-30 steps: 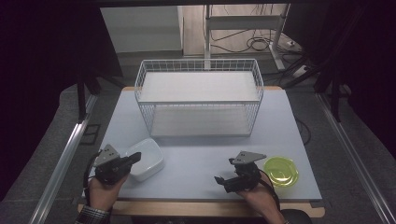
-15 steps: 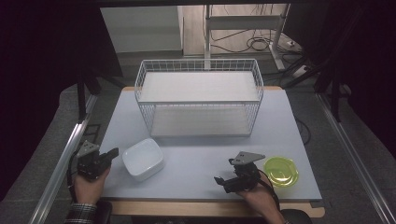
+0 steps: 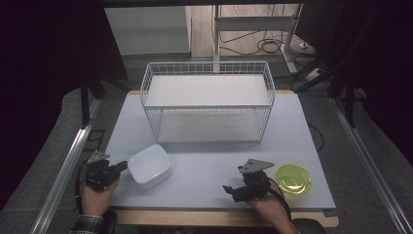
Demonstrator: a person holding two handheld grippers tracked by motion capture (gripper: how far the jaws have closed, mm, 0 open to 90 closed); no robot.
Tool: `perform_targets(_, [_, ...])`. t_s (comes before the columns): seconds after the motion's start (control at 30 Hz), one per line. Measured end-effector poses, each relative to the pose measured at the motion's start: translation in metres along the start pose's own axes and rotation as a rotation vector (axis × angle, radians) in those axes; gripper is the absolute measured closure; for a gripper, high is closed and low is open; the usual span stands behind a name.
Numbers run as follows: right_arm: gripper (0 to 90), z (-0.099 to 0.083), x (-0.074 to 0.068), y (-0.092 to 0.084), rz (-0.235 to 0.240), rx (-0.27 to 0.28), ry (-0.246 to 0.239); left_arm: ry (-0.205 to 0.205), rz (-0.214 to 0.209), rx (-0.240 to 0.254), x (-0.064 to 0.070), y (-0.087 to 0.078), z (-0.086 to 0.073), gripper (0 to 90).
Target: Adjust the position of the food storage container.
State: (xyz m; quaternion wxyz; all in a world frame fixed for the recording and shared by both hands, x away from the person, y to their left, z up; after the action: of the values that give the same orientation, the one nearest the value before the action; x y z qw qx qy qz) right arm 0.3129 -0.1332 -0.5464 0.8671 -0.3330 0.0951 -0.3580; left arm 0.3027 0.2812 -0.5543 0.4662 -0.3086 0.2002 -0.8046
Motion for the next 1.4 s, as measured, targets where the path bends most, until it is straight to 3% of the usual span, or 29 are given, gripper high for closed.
perform_targets(0.4, [11.4, -0.001, -0.001, 0.003, 0.000, -0.012, -0.010, 0.026, -0.040, -0.037, 0.013, 0.020, 0.005, 89.5])
perform_targets(0.67, [11.4, -0.002, -0.002, 0.004, 0.001, -0.019, -0.010, 0.072, -0.089, -0.081, 0.033, 0.041, 0.008, 89.5])
perform_targets(1.1, [11.4, -0.001, -0.003, 0.006, 0.001, -0.021, -0.007, 0.097, -0.151, -0.080, 0.048, 0.057, 0.013, 89.5])
perform_targets(1.4, [21.6, 0.007, -0.005, 0.004, 0.005, -0.015, 0.019, 0.144, -0.199, -0.092, 0.065, 0.072, 0.016, 89.4])
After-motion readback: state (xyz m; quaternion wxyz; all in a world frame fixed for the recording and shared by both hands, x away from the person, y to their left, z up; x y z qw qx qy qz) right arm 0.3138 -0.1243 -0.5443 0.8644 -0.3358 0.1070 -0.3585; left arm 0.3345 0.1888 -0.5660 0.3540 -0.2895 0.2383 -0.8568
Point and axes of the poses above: each handheld gripper's, and its own axes: y roughly forward along the jaws, z roughly out of its top, x roughly to its right, the point moved 6 cm from there along y, roughly forward along the jaws, and after that the axes turned 10 degrees about -z, right-handed, at the moved point
